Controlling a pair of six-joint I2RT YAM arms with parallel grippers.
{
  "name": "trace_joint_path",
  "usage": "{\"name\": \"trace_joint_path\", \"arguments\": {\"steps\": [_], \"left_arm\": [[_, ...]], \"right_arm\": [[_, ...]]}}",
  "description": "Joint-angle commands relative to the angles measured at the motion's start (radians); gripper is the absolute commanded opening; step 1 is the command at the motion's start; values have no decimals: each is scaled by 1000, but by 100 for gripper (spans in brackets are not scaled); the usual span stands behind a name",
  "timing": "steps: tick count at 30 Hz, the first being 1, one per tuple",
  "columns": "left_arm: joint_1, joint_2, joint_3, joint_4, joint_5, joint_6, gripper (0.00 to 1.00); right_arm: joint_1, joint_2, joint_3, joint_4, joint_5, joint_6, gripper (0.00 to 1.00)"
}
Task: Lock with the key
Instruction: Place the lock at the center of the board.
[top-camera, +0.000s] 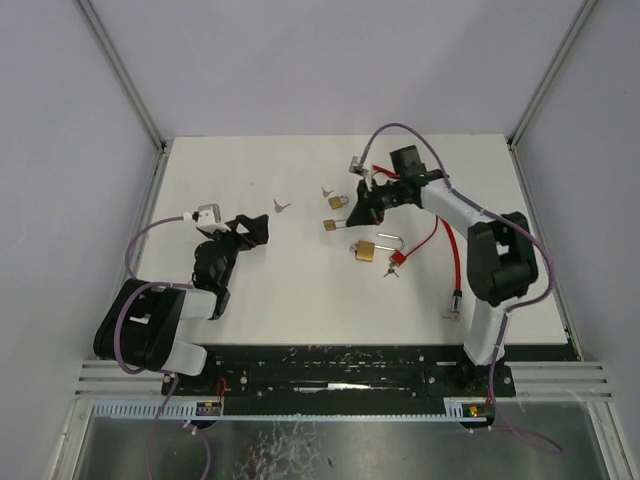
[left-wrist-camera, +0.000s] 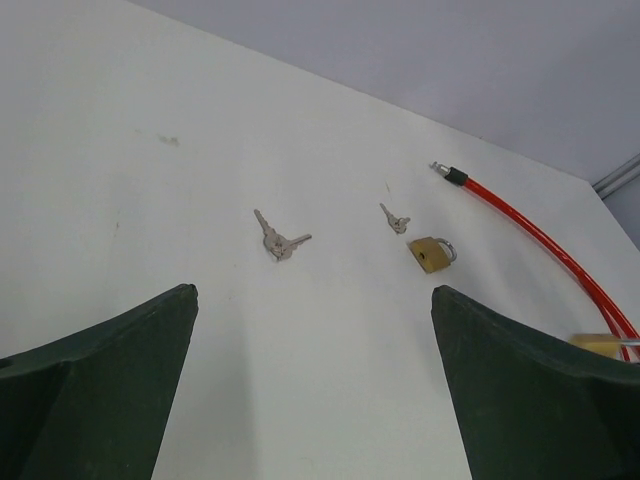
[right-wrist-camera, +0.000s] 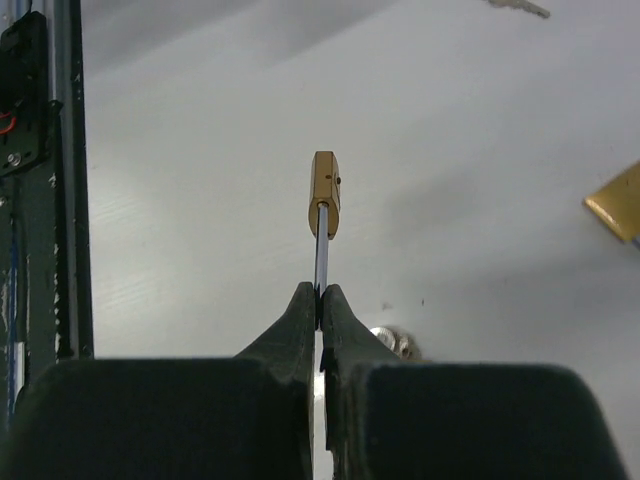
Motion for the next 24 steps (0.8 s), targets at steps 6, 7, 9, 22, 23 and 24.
{"name": "trace_joint_path", "arguments": {"steps": [6, 7, 9, 22, 23, 24], "left_arm": [[-8, 0, 18, 54, -13, 41, 100], [-8, 2, 18, 54, -13, 41, 100], [-8, 3, 17, 54, -11, 43, 100], [-6, 4, 21, 51, -10, 44, 100], [-8, 3, 19, 50, -10, 43, 100], [-7, 1, 18, 51, -11, 41, 100]], "right_arm": [[165, 424, 503, -60, 53, 322, 2], [170, 455, 531, -27, 55, 373, 2], [176, 507, 571, 53, 69, 487, 2], [265, 764, 942, 39, 296, 678, 18], [265, 768, 952, 20, 317, 658, 25], [265, 770, 959, -3, 335, 631, 33]]}}
